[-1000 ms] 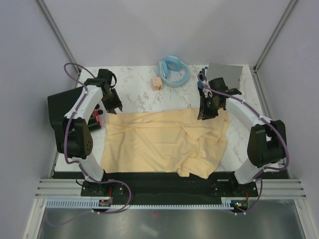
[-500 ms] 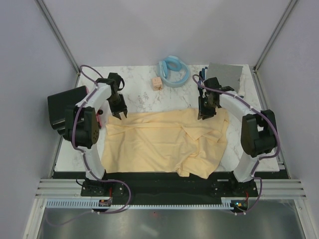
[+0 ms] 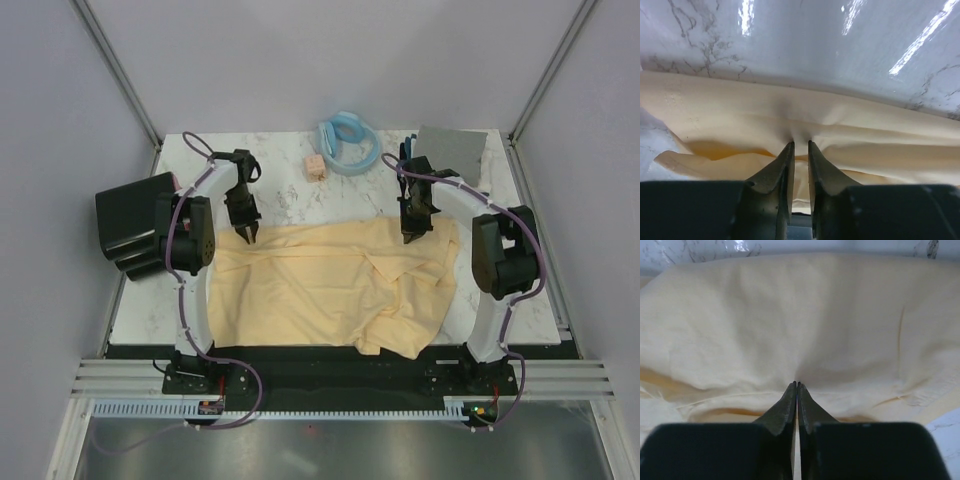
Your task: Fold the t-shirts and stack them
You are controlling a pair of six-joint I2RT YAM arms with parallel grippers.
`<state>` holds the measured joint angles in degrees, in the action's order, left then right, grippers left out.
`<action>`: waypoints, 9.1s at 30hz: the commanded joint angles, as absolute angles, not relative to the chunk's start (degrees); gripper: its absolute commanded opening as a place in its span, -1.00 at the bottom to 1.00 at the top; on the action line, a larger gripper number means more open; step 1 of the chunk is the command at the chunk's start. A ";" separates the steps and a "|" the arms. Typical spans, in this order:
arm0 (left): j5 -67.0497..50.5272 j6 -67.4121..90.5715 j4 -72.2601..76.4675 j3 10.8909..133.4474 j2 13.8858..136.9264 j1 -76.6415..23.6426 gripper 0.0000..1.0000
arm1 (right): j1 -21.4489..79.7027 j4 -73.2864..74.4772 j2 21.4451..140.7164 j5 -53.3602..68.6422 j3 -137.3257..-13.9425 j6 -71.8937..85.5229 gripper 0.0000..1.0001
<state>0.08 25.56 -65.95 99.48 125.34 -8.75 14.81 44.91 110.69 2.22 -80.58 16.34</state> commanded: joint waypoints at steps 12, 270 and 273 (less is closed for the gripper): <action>0.97 25.40 -71.54 108.72 130.78 -5.80 -0.96 | 11.96 50.89 113.82 -3.78 -83.23 16.87 -1.00; 3.69 38.58 -55.02 69.61 92.02 -14.33 -0.69 | 31.38 46.93 109.95 -2.11 -83.58 10.02 0.10; 3.78 38.41 -55.02 69.78 92.11 -14.33 -0.69 | 31.38 47.19 111.27 -3.42 -83.76 9.67 0.10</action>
<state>2.92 40.58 -55.59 69.71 93.71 -14.24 31.62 47.27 109.71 -0.75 -81.56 10.59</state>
